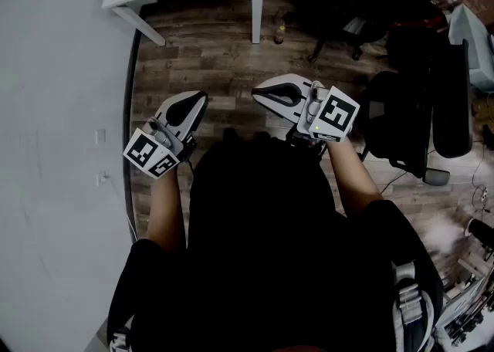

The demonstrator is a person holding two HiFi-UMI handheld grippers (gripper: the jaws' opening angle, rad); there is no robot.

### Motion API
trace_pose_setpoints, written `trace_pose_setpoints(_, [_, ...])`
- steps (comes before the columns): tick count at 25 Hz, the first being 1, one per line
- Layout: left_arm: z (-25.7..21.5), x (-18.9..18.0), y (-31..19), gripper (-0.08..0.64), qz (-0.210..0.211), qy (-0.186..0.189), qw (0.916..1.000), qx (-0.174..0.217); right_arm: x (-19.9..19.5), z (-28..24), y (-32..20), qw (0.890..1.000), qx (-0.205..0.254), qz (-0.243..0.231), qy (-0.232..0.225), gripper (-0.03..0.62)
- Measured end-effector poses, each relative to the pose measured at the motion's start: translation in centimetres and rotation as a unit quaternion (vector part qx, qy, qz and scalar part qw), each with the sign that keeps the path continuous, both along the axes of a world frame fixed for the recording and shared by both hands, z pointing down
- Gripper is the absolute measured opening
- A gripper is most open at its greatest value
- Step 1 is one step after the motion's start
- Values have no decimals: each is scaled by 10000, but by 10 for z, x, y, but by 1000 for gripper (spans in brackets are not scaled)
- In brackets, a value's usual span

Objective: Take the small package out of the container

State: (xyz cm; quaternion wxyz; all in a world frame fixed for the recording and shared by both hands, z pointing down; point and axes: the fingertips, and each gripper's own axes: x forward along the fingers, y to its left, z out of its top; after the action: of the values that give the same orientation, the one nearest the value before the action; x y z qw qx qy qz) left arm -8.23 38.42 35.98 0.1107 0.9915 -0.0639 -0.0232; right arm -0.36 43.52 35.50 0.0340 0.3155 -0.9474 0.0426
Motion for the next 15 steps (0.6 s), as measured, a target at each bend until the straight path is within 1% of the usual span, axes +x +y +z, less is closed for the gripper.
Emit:
trace_pose_setpoints(6, [3, 3, 8, 15, -48, 2, 10000, -39, 8, 1, 4, 9999, -21, 43, -89, 6])
trace_pose_setpoints(10, [6, 6, 11, 15, -87, -17, 9999, -56, 17, -1, 4, 9997, 126, 168, -116, 6])
trace_pose_setpoints(15, [7, 10, 10, 15, -147, -36, 9999, -62, 22, 1, 3, 9999, 117, 96, -63, 6])
